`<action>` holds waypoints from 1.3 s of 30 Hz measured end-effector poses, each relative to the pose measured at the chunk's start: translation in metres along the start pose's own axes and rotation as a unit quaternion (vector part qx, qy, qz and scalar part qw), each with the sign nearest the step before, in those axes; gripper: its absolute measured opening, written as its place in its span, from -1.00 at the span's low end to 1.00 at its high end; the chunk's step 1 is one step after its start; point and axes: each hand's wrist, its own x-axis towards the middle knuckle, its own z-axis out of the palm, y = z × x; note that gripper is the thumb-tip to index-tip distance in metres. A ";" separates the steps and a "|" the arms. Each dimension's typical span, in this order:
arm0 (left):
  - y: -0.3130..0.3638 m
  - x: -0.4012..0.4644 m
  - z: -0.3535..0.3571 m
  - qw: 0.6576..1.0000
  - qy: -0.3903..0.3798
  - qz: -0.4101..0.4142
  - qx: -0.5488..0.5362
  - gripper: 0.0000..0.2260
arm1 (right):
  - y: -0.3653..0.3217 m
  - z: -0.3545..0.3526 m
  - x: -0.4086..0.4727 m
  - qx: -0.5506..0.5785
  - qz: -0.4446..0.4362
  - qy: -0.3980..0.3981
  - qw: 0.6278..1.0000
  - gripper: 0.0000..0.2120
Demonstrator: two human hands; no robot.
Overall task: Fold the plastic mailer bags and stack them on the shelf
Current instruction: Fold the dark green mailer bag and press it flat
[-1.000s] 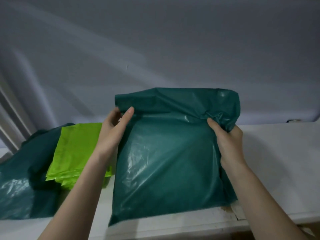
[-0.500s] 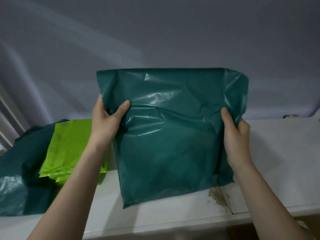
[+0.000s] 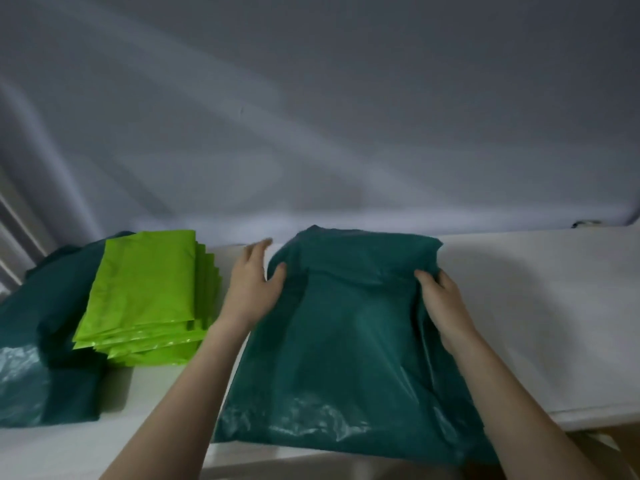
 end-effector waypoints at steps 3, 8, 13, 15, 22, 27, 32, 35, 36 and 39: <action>0.002 -0.007 0.017 0.995 -0.068 0.040 0.065 -0.61 | 0.007 0.002 0.000 -0.131 -0.003 -0.088 0.987 -0.70; -0.013 -0.020 0.035 0.970 -0.173 -0.008 0.172 -0.54 | 0.016 0.002 0.001 -0.293 -0.049 -0.082 0.951 -0.71; -0.022 -0.030 0.041 0.951 -0.178 -0.038 0.249 -0.53 | 0.024 0.002 0.010 -0.306 -0.105 0.003 0.946 -0.76; -0.022 -0.031 0.044 0.950 -0.166 -0.044 0.262 -0.54 | 0.026 0.003 0.013 -0.319 -0.113 0.040 0.940 -0.75; -0.020 -0.033 0.050 0.951 -0.150 -0.055 0.266 -0.52 | 0.022 0.011 0.008 -0.451 -0.170 0.093 0.871 -0.65; -0.010 -0.035 0.041 0.956 -0.140 0.043 0.253 -0.59 | 0.018 0.043 -0.026 -0.473 -0.268 -0.063 0.837 -0.58; -0.012 -0.043 0.035 0.939 -0.212 0.059 0.263 -0.59 | 0.032 0.058 -0.043 -0.492 -0.201 -0.192 0.825 -0.46; -0.015 -0.042 0.038 0.934 -0.232 0.046 0.267 -0.57 | 0.037 0.058 -0.039 -0.488 -0.186 -0.201 0.829 -0.47; -0.016 -0.041 0.039 0.933 -0.234 0.042 0.269 -0.57 | 0.038 0.058 -0.038 -0.482 -0.174 -0.203 0.835 -0.47; -0.015 -0.040 0.042 0.934 -0.228 0.039 0.272 -0.57 | 0.042 0.059 -0.034 -0.463 -0.136 -0.206 0.851 -0.45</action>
